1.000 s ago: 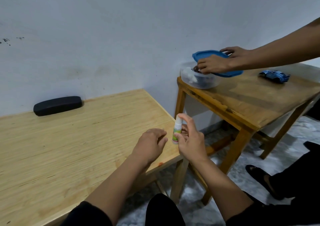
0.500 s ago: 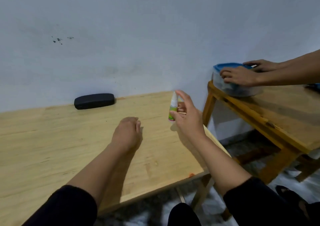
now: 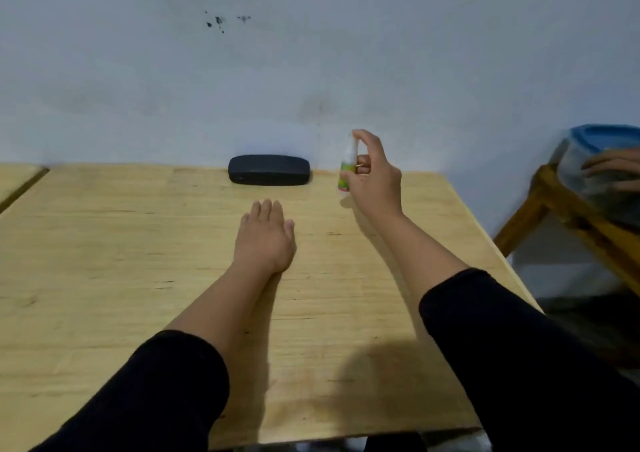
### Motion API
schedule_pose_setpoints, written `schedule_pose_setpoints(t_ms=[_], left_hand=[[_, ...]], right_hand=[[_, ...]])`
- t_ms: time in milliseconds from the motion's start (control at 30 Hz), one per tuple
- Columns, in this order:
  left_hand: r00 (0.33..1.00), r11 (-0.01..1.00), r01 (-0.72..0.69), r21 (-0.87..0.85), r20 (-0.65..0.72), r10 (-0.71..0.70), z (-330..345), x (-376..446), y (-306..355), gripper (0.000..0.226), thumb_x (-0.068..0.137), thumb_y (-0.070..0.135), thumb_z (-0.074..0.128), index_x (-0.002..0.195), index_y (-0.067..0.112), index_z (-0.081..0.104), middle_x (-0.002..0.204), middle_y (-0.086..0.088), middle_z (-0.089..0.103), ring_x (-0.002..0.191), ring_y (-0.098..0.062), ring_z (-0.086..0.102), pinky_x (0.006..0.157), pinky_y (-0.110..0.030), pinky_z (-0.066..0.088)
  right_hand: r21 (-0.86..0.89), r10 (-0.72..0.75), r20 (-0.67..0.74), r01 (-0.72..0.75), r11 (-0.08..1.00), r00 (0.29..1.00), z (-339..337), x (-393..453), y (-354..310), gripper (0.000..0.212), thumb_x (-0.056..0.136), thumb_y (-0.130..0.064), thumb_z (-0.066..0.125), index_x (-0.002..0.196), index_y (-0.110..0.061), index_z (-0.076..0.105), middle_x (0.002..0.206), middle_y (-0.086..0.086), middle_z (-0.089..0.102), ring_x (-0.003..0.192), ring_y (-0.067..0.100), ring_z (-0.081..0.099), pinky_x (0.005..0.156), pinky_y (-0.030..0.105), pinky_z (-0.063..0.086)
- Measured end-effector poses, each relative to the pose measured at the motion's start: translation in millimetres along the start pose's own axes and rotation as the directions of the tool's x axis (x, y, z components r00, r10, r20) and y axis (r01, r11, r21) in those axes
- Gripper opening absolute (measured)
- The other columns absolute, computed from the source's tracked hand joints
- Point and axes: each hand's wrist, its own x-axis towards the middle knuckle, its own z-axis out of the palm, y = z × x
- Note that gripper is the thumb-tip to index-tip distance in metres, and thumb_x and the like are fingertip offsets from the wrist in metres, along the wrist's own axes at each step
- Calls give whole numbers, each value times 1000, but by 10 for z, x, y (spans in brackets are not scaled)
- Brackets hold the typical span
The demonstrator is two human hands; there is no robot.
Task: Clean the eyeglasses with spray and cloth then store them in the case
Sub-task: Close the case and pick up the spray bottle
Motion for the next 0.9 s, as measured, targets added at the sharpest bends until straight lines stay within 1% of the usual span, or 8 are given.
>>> schedule_pose_setpoints(t_ms=[100,200,367,567,667,767,833,900], left_hand=[[1000,1000,-4,3,15,4,26,11,-22,55,98,35,16,146,8,11,157,-11,10,144,-26,5,117,-42,9],[1000,1000,-16,6,11,16,48,29,-33,55,98,35,14,146,9,9,157,-11,8,145,-25,4,117,-41,7],[1000,1000,-10,27,11,10,87,62,-43,56,98,36,12,147,10,6,157,-9,5,145,-24,1,117,-40,5],[1000,1000,-12,17,12,12,98,61,-47,55,98,37,11,146,11,5,157,-9,5,145,-23,1,118,-39,4],[1000,1000,-11,15,13,11,91,58,-52,55,98,36,11,147,11,5,157,-9,5,145,-23,0,118,-39,4],[1000,1000,-11,20,12,11,98,55,-47,55,98,36,11,147,11,6,157,-9,6,145,-23,1,118,-39,4],[1000,1000,-10,1,-1,10,91,56,-39,55,98,36,13,147,11,8,157,-8,8,145,-23,2,118,-39,5],[1000,1000,-10,-16,-28,10,82,46,-30,54,98,34,15,146,11,11,157,-8,12,145,-22,5,118,-39,6]], right_hand=[[-16,19,5,-18,1000,1000,242,207,90,61,81,4,59,124,-36,46,83,-2,54,67,10,59,63,37,61],[20,63,20,-64,998,998,440,396,222,61,82,5,59,121,-40,46,83,-6,51,74,15,62,63,39,61],[-14,51,2,-51,999,999,620,631,408,58,85,3,57,125,-37,44,84,-10,50,75,9,60,69,31,60],[-157,-70,18,72,985,997,689,704,542,62,85,-2,56,128,-42,34,110,6,56,93,19,60,80,42,57],[-159,-87,27,90,983,996,681,700,564,66,86,-3,56,132,-42,30,111,7,55,94,20,59,80,42,57],[-106,-46,43,50,993,998,666,705,542,78,85,0,56,137,-47,22,109,8,56,89,17,61,77,36,58],[-115,-42,59,48,992,997,641,683,513,86,82,0,59,138,-50,16,111,9,57,91,19,62,80,39,57],[-141,-41,65,50,989,997,602,640,477,87,83,-3,60,138,-49,12,118,12,55,99,20,59,85,43,55]])
